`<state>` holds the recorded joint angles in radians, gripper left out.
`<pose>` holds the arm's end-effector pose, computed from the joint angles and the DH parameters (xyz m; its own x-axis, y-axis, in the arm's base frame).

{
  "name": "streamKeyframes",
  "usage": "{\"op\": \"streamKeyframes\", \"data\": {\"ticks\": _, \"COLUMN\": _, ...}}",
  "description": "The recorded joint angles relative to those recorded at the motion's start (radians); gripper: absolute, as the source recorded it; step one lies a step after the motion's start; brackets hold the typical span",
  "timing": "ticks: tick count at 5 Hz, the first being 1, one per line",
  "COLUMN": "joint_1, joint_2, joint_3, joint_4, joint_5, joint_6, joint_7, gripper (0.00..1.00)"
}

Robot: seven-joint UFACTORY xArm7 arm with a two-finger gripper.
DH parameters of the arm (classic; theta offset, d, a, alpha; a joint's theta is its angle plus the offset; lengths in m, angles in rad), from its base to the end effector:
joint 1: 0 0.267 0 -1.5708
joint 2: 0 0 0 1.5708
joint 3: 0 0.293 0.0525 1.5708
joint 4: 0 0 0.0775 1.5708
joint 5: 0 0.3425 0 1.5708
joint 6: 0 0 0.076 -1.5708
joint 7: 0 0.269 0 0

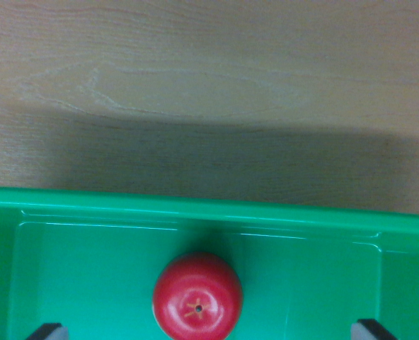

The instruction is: Pick fruit

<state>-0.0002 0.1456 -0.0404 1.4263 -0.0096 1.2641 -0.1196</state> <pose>0.5248 -0.0234 0.2580 0.9965 0.0823 0.0148 0.0821 -0.9965 0.0169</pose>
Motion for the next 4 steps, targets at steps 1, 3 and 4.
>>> {"op": "streamKeyframes", "data": {"ticks": 1, "joint_1": 0.0000, "joint_2": 0.000, "joint_3": 0.000, "joint_4": 0.000, "joint_5": 0.0000, "joint_6": 0.000, "joint_7": 0.000, "gripper": 0.00}}
{"op": "streamKeyframes", "data": {"ticks": 3, "joint_1": -0.0007, "joint_2": 0.021, "joint_3": 0.001, "joint_4": -0.036, "joint_5": -0.0004, "joint_6": -0.046, "joint_7": -0.007, "gripper": 0.00}}
{"op": "streamKeyframes", "data": {"ticks": 4, "joint_1": -0.0015, "joint_2": 0.043, "joint_3": 0.002, "joint_4": -0.073, "joint_5": -0.0008, "joint_6": -0.093, "joint_7": -0.013, "gripper": 0.00}}
